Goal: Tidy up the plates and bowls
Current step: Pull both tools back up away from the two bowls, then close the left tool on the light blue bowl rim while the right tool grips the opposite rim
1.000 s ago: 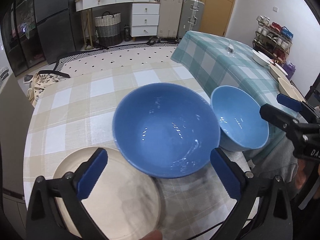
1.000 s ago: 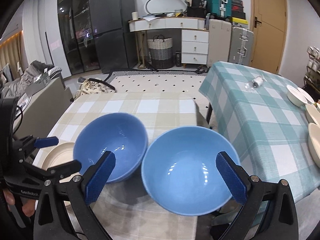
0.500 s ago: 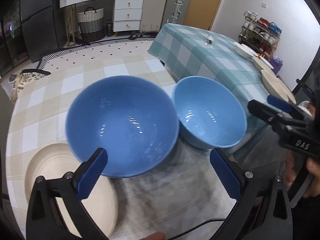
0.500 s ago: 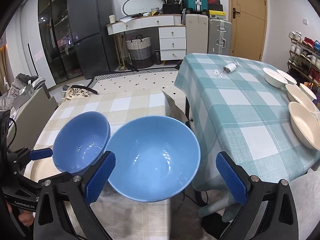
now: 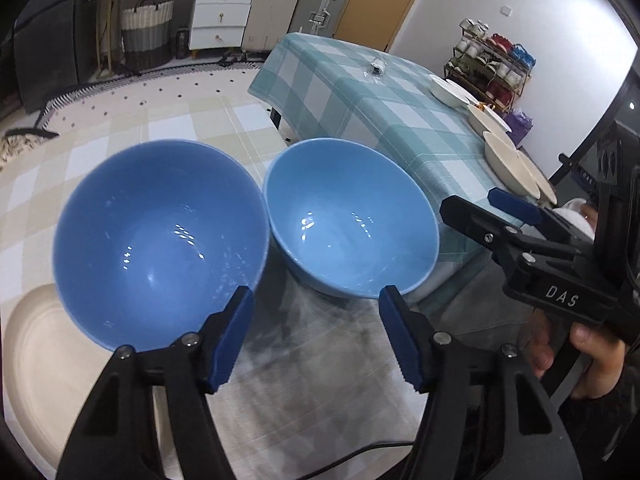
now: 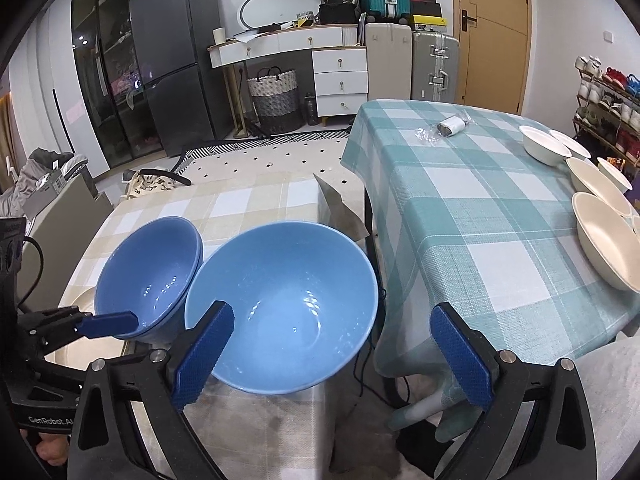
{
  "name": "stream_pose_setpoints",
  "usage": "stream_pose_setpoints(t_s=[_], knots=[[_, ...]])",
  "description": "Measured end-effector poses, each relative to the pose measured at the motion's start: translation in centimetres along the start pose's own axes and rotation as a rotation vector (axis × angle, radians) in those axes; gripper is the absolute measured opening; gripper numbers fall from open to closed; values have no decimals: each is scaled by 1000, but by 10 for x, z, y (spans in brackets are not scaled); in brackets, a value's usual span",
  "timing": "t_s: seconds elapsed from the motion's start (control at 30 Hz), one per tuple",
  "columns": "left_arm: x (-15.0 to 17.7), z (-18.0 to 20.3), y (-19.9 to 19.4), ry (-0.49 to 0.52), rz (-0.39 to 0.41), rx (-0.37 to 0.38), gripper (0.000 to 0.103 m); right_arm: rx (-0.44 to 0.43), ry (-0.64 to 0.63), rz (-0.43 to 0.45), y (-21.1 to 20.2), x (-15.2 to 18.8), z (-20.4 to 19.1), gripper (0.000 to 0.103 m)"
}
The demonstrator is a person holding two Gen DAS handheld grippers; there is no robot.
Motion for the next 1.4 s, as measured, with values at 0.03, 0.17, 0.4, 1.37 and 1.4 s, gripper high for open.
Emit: stream_pose_setpoints(t_s=[0.03,0.17,0.4,1.37,1.4], knots=[[0,2,2,-6,-6,8,60,-1,0,-3,1,0,1,92],[-1,9,6,-9,-6,17,58,-5,5,-20,5,2,3,78],[-5,12,21,-38,-22,-9,58,22,47,-56,20,4,19,66],[-13,-8,54,-44,-43,-152,24,71,7,-163,74,19,25,11],[-13,-7,54,-38,-44,-155,24,72,7,-163,74,19,25,11]])
Point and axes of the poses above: each gripper's, at about its wrist camera, not at the fingertips, and y roughly the way its jaws point, z to its right, x to its underside, the point moved 9 cm from there along y, roughly the way its jaws point, and after that the axes turned 2 degrees about x, right-handed, at the moved point
